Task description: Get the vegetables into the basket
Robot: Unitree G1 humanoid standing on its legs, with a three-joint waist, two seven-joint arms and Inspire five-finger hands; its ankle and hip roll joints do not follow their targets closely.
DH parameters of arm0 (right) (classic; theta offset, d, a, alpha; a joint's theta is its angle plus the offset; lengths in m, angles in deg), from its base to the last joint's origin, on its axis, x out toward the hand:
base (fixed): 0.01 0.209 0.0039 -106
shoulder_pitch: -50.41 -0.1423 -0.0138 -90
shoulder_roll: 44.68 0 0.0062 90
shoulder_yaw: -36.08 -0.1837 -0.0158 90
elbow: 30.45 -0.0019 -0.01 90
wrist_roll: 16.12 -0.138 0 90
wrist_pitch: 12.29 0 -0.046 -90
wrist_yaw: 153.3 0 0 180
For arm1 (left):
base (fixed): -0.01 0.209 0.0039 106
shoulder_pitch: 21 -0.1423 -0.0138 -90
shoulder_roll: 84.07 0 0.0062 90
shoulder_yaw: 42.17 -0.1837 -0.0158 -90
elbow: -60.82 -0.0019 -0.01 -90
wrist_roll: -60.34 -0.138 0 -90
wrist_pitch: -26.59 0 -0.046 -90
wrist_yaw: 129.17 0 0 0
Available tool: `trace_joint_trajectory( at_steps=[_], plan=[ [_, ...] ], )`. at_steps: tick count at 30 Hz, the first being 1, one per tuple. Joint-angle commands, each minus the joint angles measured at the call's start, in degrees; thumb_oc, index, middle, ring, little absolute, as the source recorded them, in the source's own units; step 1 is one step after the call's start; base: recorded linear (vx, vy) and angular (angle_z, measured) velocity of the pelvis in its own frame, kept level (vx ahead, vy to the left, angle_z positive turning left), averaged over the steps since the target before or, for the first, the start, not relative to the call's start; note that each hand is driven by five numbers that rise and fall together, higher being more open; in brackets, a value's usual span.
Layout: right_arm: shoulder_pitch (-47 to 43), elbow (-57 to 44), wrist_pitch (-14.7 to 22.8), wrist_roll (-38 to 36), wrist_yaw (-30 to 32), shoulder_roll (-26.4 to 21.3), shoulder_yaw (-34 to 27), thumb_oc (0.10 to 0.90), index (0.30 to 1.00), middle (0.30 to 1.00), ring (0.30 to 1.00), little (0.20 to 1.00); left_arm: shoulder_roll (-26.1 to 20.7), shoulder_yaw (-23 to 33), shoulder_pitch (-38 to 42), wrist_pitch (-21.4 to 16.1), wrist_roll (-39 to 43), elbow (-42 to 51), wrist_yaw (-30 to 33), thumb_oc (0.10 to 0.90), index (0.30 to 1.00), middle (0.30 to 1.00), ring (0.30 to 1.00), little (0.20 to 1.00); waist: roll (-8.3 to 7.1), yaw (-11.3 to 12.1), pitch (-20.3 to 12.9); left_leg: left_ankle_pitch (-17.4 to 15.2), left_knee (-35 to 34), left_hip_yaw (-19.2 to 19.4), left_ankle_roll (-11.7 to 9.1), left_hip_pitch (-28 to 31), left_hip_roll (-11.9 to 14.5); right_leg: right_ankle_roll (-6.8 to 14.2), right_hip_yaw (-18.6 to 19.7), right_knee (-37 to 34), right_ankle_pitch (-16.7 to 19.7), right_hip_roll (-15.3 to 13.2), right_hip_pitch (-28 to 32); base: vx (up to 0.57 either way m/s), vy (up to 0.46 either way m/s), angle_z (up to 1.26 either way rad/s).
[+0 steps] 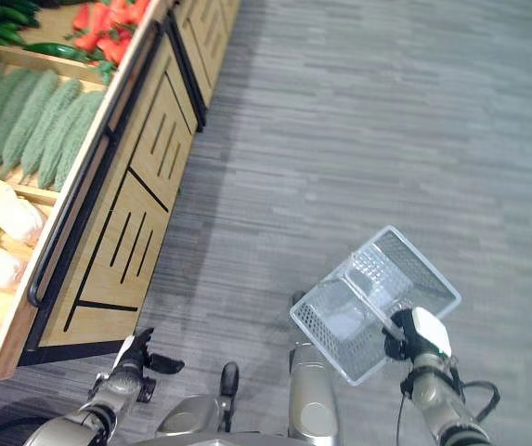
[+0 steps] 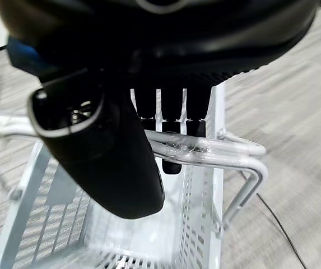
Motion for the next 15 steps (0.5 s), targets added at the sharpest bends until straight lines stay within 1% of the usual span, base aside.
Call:
trace_joint_trajectory(
  at_steps=[1, 2, 3, 4, 5, 6, 7, 8, 9, 10, 11, 12, 14, 15],
  plan=[
    [0.7, -1.2, 1.1, -1.8, 4.1, -8.3, -4.8, 0.400, 0.300, 0.300, 0.300, 0.300, -1.0, 1.2, -0.7, -0.3, -0.3, 0.9, 1.7, 0.900, 1.000, 1.000, 1.000, 1.000, -1.55, 0.6, -2.0, 3.0, 7.8, 4.2, -5.6, -5.3, -0.8, -0.4, 1.7, -3.3, 3.2, -1.0, 7.9, 0.18, -0.298, 0.50],
    [1.4, -2.0, 1.4, -2.0, 4.0, -8.7, -5.1, 0.400, 0.300, 0.300, 0.300, 0.300, -0.8, 1.5, -1.0, -0.3, 0.1, 0.6, 1.5, 0.900, 1.000, 1.000, 1.000, 1.000, -1.35, 0.5, -2.1, 4.3, 8.5, 3.4, -6.3, -5.9, -0.2, -1.1, 0.8, -2.9, 2.6, -0.7, 8.3, 0.22, -0.373, 0.44],
    [2.3, -2.5, 1.6, -2.4, 4.2, -9.7, -5.9, 0.400, 0.300, 0.300, 0.300, 0.300, -0.3, 1.1, -0.8, -0.2, 0.1, 0.7, 1.4, 0.900, 1.000, 1.000, 1.000, 1.000, -0.94, 0.4, -2.3, 6.6, 10.0, 1.9, -7.1, -6.9, 0.3, -2.1, -0.1, -2.4, 1.3, -0.3, 8.8, 0.26, -0.422, 0.82],
    [3.5, -3.8, 1.8, -2.4, 4.1, -10.4, -6.6, 0.400, 0.300, 0.300, 0.300, 0.300, -0.2, 0.8, -0.6, 0.0, -0.2, 0.6, 1.3, 0.900, 1.000, 1.000, 1.000, 1.000, -0.69, -0.1, -2.2, 8.8, 13.3, 1.7, -7.6, -8.8, 0.9, -3.3, -1.2, -2.1, -0.2, 0.0, 9.9, 0.20, -0.319, 1.17],
    [3.6, -3.9, 1.8, -2.4, 4.1, -10.4, -6.7, 0.400, 0.300, 0.300, 0.300, 0.300, -0.2, 0.8, -0.5, 0.0, -0.2, 0.6, 1.3, 0.900, 1.000, 1.000, 1.000, 1.000, -0.66, -0.1, -2.2, 8.8, 13.5, 1.6, -7.6, -8.9, 0.9, -3.3, -1.2, -2.1, -0.2, 0.0, 9.9, 0.17, -0.369, 1.31],
    [5.0, -5.1, 1.7, -2.4, 4.5, -10.9, -7.4, 0.400, 0.300, 0.300, 0.300, 0.300, -0.1, 0.9, -0.1, 0.3, 0.3, 1.0, 1.6, 0.900, 1.000, 1.000, 1.000, 1.000, -1.08, -0.4, -1.0, 11.4, 21.1, 5.3, -7.8, -13.2, 1.1, -4.9, -3.1, -2.0, -1.9, -0.5, 11.9, 0.07, -0.224, 0.73],
    [5.0, -5.1, 1.7, -2.4, 4.5, -10.9, -7.4, 0.400, 0.300, 0.300, 0.300, 0.300, -0.1, 0.9, -0.1, 0.3, 0.3, 1.0, 1.6, 0.900, 1.000, 1.000, 1.000, 1.000, -1.03, -0.4, -1.0, 11.3, 21.3, 5.2, -7.8, -13.4, 1.1, -4.9, -3.2, -2.0, -1.9, -0.5, 11.8, 0.10, -0.304, 0.51],
    [5.8, -5.1, 1.6, -2.4, 4.4, -10.9, -7.7, 0.400, 0.300, 0.300, 0.300, 0.300, -0.2, 0.9, 0.1, 0.4, 0.3, 1.1, 1.7, 0.900, 1.000, 1.000, 1.000, 1.000, -1.14, -0.3, -0.6, 11.7, 22.2, 7.0, -7.8, -14.4, 1.7, -5.3, -4.2, -1.8, -2.6, -0.6, 12.7, 0.05, -0.131, 0.53],
    [6.4, -4.5, 1.5, -2.4, 4.8, -10.8, -8.1, 0.400, 0.300, 0.300, 0.300, 0.300, -0.3, 0.5, 0.3, 0.5, 0.3, 1.1, 2.0, 0.900, 1.000, 1.000, 1.000, 1.000, -1.11, -0.3, -0.2, 12.2, 21.8, 8.6, -7.7, -15.2, 2.4, -5.6, -5.1, -1.9, -3.0, -0.6, 13.4, 0.07, -0.181, 0.50],
    [6.9, -4.3, 1.5, -2.9, 5.2, -10.5, -8.8, 0.400, 0.300, 0.300, 0.300, 0.300, -0.3, 0.2, 0.5, 0.7, 0.4, 1.2, 2.1, 0.900, 1.000, 1.000, 1.000, 1.000, -0.95, -0.4, 0.0, 12.4, 19.9, 10.9, -7.6, -16.0, 3.3, -5.7, -6.4, -2.1, -3.4, -0.7, 14.1, 0.03, -0.102, 0.44],
    [6.9, -4.3, 1.5, -2.9, 5.2, -10.5, -8.8, 0.400, 0.300, 0.300, 0.300, 0.300, -0.3, 0.2, 0.5, 0.7, 0.4, 1.2, 2.1, 0.900, 1.000, 1.000, 1.000, 1.000, -0.95, -0.4, 0.0, 12.4, 19.9, 10.9, -7.6, -16.0, 3.3, -5.7, -6.4, -2.1, -3.4, -0.7, 14.1, 0.04, -0.126, 0.21],
    [8.2, -4.4, 1.7, -4.0, 6.3, -9.6, -9.9, 0.400, 0.300, 0.300, 0.300, 0.300, -0.5, -0.2, 1.1, 1.0, -0.1, 1.1, 2.6, 0.900, 1.000, 1.000, 1.000, 1.000, -0.66, -0.8, 0.2, 12.4, 14.9, 16.2, -7.3, -17.4, 5.4, -5.3, -9.1, -3.0, -3.8, -1.2, 15.2, 0.04, -0.097, 0.47],
    [9.0, -4.7, 1.6, -4.2, 7.0, -8.9, -10.3, 0.400, 0.300, 0.300, 0.300, 0.300, -0.6, -0.7, 1.9, 1.4, -1.2, 0.7, 2.9, 0.900, 1.000, 1.000, 1.000, 1.000, -0.15, -1.4, 0.0, 13.4, 8.9, 20.8, -7.7, -17.6, 7.7, -4.8, -11.7, -3.4, -4.5, -1.5, 15.5, 0.07, -0.054, 1.18],
    [9.4, -4.4, 1.7, -4.5, 7.4, -8.5, -10.6, 0.400, 0.300, 0.300, 0.300, 0.300, -0.7, -1.0, 2.2, 1.6, -2.0, 0.5, 3.2, 0.900, 1.000, 1.000, 1.000, 1.000, 0.15, -1.7, -0.1, 15.3, 6.5, 23.3, -8.3, -18.2, 8.9, -4.6, -13.0, -3.7, -4.8, -1.8, 16.2, 0.12, 0.027, 1.40]
  ],
)
